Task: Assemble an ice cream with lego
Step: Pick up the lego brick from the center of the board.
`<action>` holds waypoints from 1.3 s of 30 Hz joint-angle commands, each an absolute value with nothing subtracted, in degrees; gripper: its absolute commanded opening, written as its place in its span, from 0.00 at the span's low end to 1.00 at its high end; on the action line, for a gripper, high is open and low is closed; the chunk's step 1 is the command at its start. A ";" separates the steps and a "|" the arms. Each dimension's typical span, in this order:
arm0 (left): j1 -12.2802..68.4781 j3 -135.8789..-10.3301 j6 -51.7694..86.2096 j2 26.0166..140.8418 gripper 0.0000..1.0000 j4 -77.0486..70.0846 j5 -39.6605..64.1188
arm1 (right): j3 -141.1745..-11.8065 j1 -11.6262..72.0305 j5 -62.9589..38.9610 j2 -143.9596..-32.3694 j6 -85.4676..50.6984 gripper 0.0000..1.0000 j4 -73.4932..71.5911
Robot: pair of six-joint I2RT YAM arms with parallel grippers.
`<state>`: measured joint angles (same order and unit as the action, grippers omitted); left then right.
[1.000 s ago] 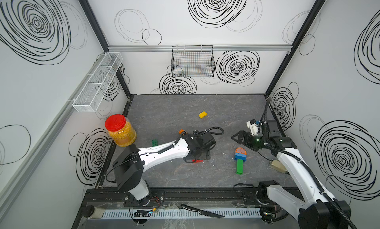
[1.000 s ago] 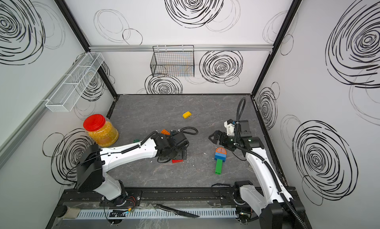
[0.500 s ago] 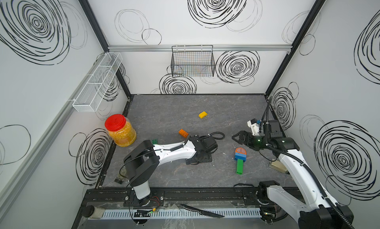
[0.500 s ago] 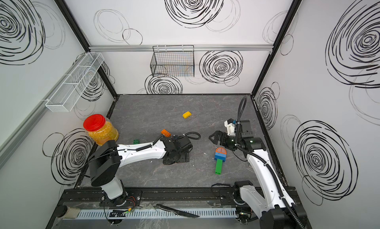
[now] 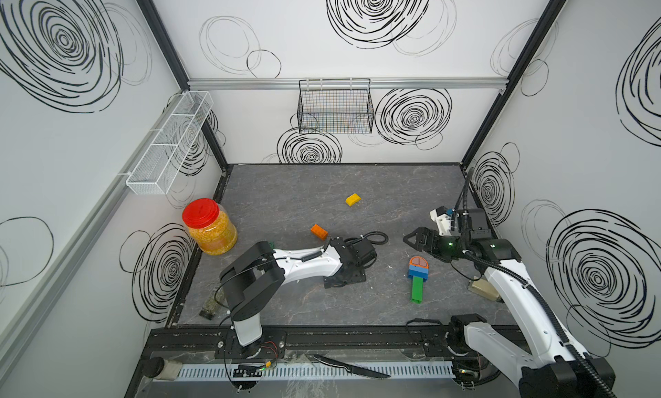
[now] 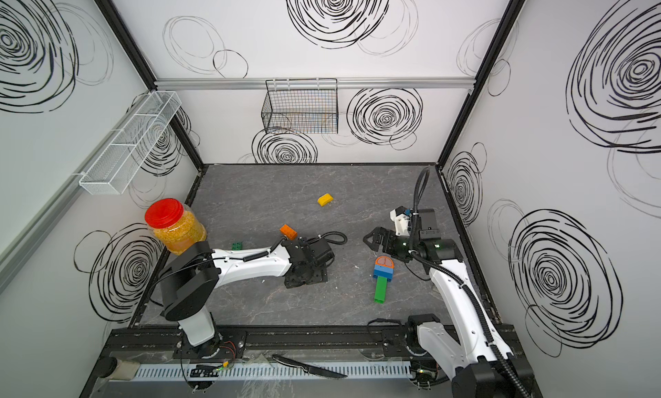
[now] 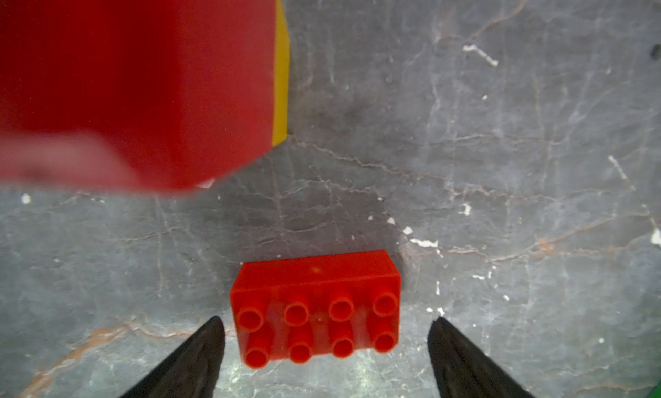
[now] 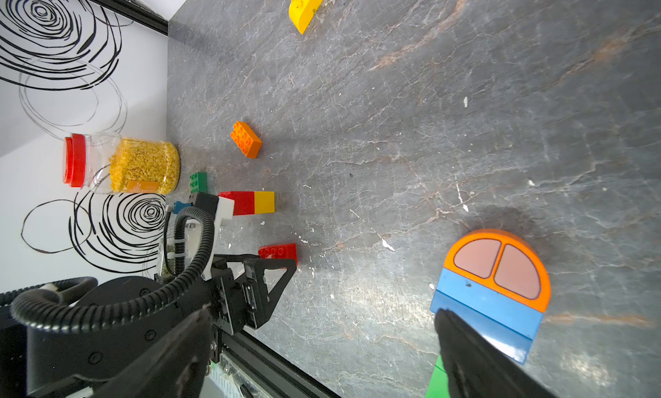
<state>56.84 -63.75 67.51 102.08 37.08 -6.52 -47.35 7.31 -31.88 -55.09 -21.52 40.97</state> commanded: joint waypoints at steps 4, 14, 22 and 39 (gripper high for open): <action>56.25 -63.32 67.56 103.32 0.88 37.37 -7.27 | -48.08 7.03 -32.50 -54.05 -21.10 1.00 41.55; 55.99 -64.67 66.27 104.77 0.82 38.96 -7.33 | -47.68 7.03 -32.59 -53.96 -21.32 1.00 41.21; 56.12 -64.65 66.18 104.70 0.73 39.35 -7.20 | -47.37 7.03 -32.70 -53.93 -21.42 1.00 40.98; 58.62 -68.02 66.79 102.44 0.53 43.66 -9.91 | -47.28 7.06 -32.70 -53.50 -21.43 1.00 41.02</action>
